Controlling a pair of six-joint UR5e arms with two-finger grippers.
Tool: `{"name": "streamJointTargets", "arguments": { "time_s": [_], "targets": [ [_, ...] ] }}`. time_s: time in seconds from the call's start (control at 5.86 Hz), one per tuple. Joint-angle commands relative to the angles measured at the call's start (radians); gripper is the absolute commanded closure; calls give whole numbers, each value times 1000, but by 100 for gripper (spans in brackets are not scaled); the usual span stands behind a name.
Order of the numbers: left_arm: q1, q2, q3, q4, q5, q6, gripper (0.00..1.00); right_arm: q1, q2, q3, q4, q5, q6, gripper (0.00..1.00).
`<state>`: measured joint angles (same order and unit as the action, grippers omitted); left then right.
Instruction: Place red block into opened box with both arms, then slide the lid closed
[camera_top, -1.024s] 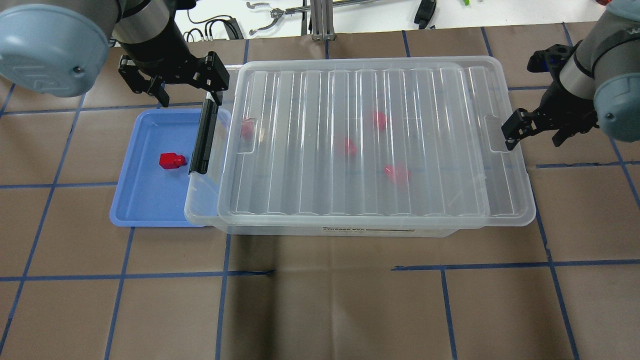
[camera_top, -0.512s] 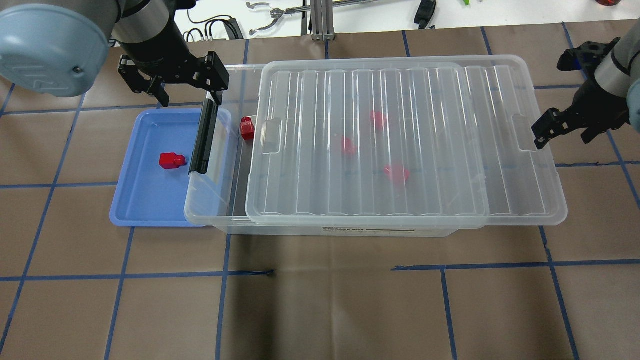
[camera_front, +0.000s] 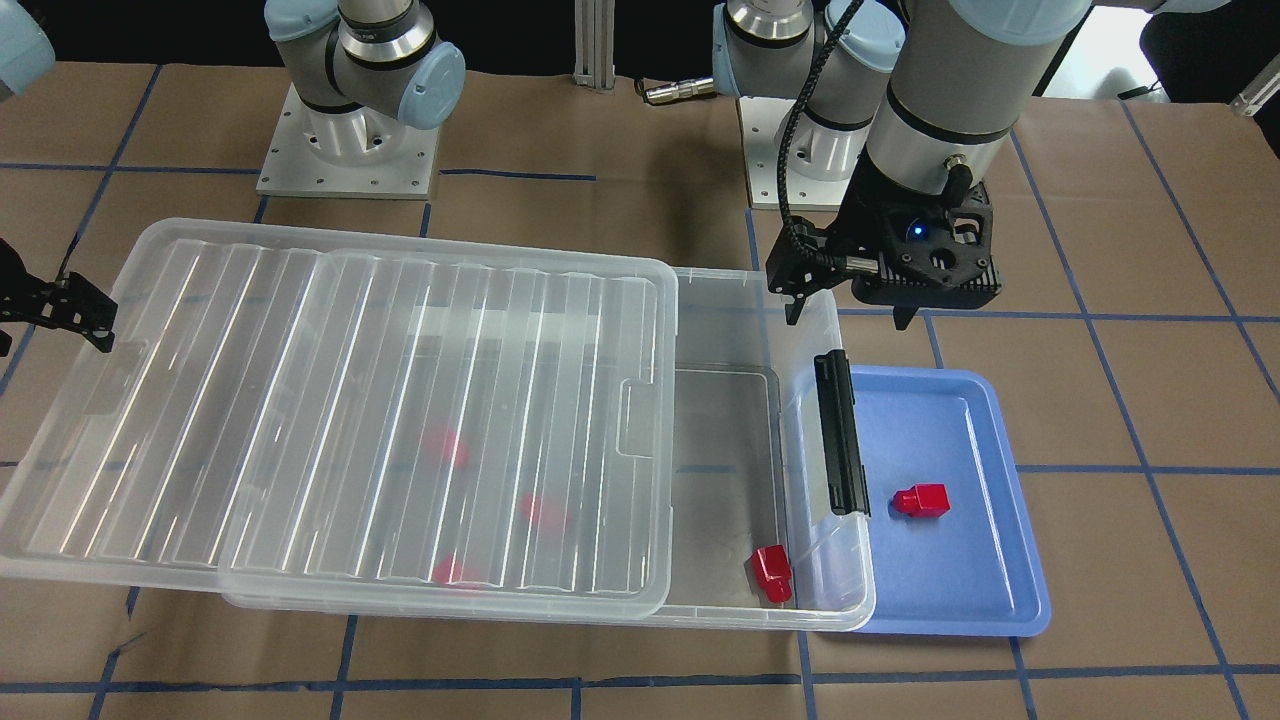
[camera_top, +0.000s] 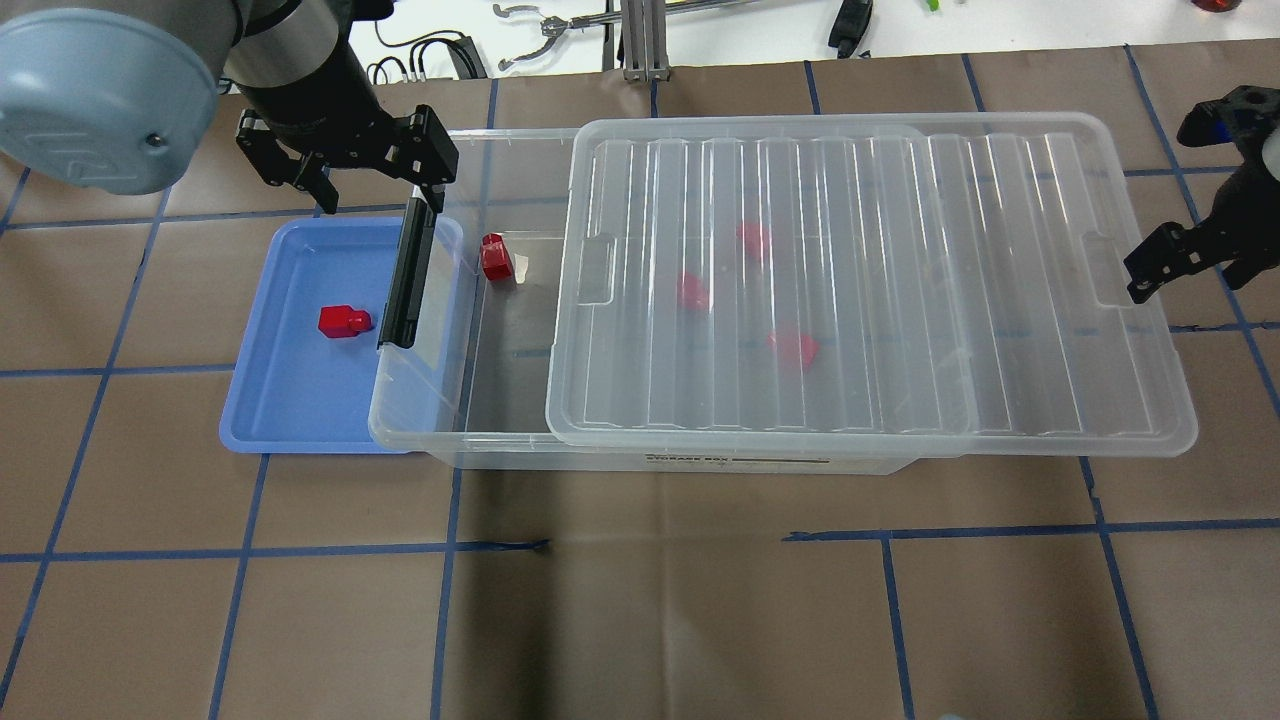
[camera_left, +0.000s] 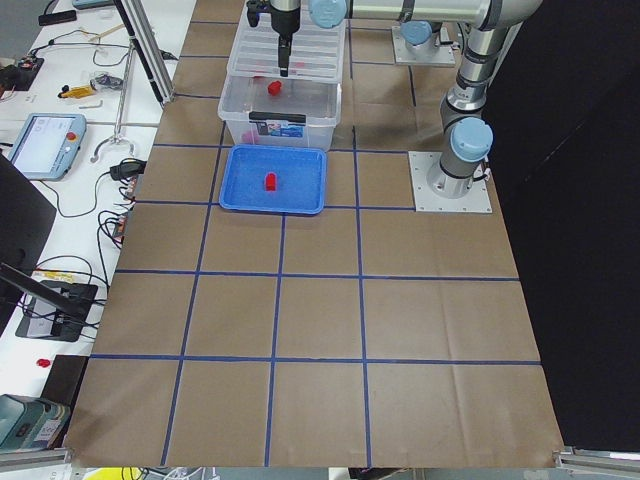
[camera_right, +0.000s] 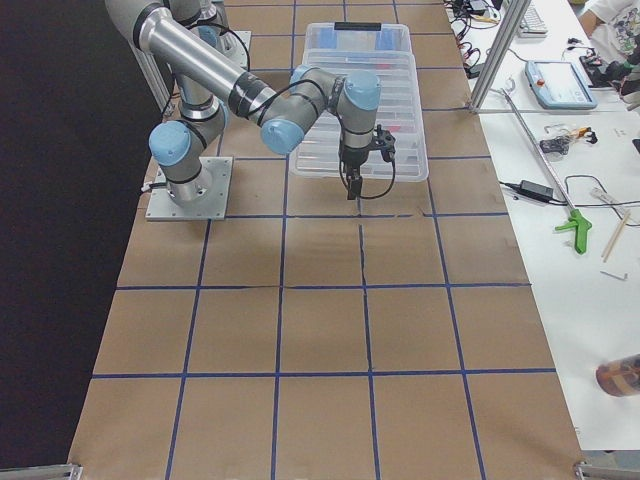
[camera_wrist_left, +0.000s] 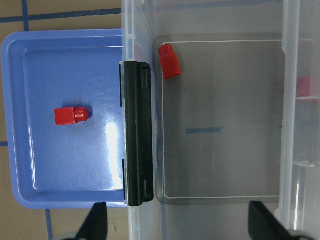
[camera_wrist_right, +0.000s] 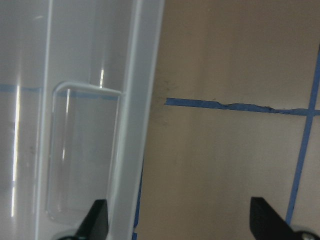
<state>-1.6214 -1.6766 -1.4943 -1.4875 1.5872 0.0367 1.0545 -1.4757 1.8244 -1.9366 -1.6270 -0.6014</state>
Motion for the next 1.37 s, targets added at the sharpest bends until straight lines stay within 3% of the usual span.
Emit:
{"name": "streamJointTargets", "arguments": {
  "time_s": [0.0,0.68,1.2],
  "targets": [
    [2,3,-7,1,0,168,2,-57,0,1,-25,-1,-43,0],
    [58,18,-44,-8,-15,765,2,-96,-14,-7,-24,-27,-52,0],
    [110,6,-50,-16,-21,1232,2,-46,-147,-4,42,-5,86,0]
  ]
}}
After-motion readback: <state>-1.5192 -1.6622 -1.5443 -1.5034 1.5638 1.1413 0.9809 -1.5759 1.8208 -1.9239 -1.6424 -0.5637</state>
